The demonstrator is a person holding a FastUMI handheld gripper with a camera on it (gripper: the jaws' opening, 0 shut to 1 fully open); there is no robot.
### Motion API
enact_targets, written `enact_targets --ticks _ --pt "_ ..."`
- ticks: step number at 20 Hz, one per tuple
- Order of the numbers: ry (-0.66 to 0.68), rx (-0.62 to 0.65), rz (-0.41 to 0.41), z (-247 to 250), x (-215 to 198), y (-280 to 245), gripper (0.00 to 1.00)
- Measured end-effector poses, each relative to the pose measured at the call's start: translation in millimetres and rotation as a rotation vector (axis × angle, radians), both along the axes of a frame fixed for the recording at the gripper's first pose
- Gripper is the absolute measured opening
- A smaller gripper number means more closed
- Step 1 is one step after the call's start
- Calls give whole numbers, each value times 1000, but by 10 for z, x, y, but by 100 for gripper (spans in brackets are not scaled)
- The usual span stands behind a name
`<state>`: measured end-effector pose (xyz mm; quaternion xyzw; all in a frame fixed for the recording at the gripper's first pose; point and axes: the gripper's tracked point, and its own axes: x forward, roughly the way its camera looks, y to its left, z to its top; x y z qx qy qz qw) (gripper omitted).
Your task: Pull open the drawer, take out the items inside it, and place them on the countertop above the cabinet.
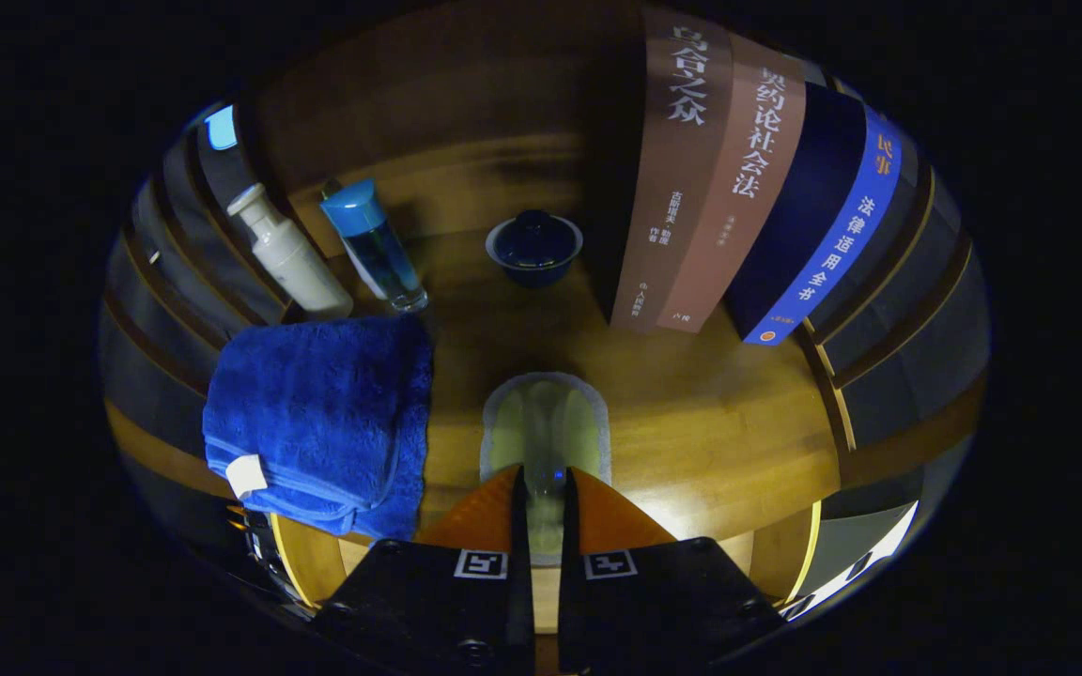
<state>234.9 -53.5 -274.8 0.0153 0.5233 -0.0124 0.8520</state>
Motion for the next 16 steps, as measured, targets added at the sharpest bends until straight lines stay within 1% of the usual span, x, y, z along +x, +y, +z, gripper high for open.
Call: enact_targets --ticks 1,3,4,6,10,13,16 --pt "-7 -5 -3 4 25 -21 15" --pt "-20 0 -10 33 50 -46 21" --pt "-21 12 -15 33 31 -33 28" --pt "-48 6 -8 70 32 -63 52" --pt "-188 16 6 314 -49 44 100" --pt "-299 41 42 542 -355 239 99" --pt "-377 115 70 698 -860 529 100"
